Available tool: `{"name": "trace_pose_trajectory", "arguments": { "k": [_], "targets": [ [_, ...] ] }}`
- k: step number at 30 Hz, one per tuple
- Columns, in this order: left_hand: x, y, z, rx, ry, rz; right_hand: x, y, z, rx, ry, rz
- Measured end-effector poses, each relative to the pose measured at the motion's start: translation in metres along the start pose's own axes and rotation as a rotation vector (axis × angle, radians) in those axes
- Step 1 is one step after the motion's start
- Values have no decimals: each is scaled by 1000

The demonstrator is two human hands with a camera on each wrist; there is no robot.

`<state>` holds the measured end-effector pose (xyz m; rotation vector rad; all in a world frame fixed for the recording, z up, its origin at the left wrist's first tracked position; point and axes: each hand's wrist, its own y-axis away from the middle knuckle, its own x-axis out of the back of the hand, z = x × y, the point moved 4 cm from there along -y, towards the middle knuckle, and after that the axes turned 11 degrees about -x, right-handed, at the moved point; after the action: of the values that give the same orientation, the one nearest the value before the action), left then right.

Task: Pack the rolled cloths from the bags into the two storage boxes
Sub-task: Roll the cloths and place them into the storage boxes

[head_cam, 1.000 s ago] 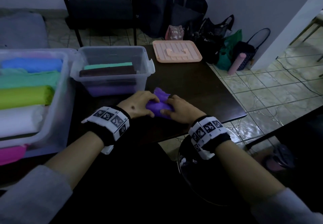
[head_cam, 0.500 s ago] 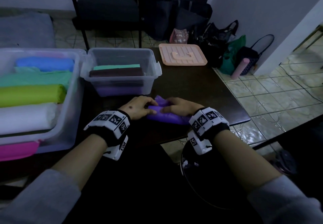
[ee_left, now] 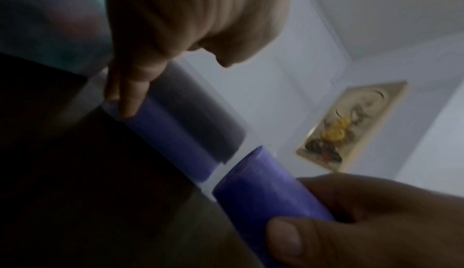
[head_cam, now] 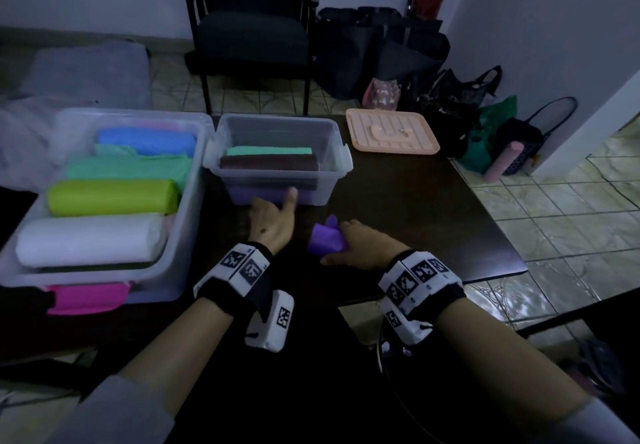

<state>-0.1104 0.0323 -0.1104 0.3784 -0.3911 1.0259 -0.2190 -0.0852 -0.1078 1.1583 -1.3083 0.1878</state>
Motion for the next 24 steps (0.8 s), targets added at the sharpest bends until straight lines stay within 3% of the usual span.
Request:
{"name": "trace_pose_trajectory", "arguments": {
  "k": [2,5,9,15,20,24],
  "targets": [
    [22,-9,1,81,196,252,17,9,-10,49,-33,24],
    [36,-34,-2,233,435,394,55,25,-32,149,-111,85],
    [40,-49,1,295,794,433,105,22,-65,249,-70,238],
    [35,-29,-2,195,842,521,132,-18,-113,250,101,559],
    [29,-18,-14,116,1006,515,115,-49,-145,243,186,600],
    [28,-11,-19,83,1012,506,104,-59,-157,273,209,599]
  ]
}}
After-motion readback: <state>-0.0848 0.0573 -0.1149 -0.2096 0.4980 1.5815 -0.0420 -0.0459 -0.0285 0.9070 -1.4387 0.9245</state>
